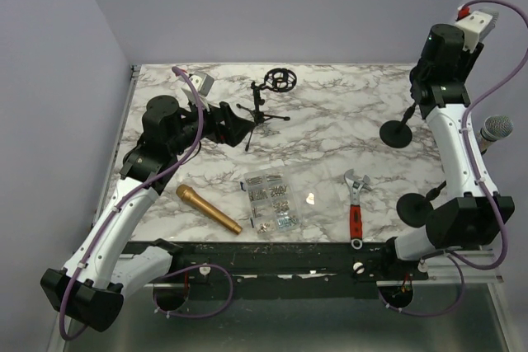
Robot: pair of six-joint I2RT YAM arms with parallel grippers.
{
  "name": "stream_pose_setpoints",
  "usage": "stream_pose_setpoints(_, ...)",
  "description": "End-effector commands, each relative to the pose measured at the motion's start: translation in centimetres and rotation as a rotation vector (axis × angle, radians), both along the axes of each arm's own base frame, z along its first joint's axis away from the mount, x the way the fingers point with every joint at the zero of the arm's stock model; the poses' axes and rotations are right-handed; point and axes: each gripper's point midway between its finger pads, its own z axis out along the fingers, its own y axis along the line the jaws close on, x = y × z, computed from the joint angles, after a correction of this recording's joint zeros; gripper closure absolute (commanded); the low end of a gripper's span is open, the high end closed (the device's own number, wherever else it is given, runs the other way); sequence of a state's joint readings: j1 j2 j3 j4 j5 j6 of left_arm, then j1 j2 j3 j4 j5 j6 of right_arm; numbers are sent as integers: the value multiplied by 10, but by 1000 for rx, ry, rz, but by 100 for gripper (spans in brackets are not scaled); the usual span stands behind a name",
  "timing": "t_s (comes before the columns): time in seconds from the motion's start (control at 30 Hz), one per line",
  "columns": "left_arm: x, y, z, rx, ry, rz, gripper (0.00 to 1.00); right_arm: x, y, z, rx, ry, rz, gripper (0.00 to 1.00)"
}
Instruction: Remove the microphone from the stand
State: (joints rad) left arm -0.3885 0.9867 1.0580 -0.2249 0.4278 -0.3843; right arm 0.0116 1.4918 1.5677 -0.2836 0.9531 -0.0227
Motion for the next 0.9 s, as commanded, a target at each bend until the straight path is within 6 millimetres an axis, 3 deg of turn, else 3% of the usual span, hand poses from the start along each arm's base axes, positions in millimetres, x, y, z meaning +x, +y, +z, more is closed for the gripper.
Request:
stream_pose_setpoints(0.0,-3,-3,5,-12,-20,-23,11,-14,6,61,0,-153,71,87)
stream_pose_setpoints(0.1,-3,-3,5,-12,-21,-23,11,-15,19,82,44,-217,164,92)
stream_pose_setpoints(0.27,1,-1,0,2,-13,-3,11,-12,58,108,154,-309,401,99)
stream_pose_setpoints(0.33,2,-1,-1,2,-11,2,11,-9,84,114,207,-309,555,99)
stream_pose_setpoints(0.47,4,6,2,16,-24,43,11,-6,157,117,292,-293,915,99)
stream_pose_setpoints(0.53,6,15,4,31,-41,98,11,-8,195,112,309,-258,1030,99)
stream_pose_setpoints(0.67,23,64,9,70,-59,387,8,-18,283,86,335,-152,1228,99)
stream_pose_setpoints(0.87,29,142,16,62,-76,785,1,-45,402,25,486,-38,1506,99)
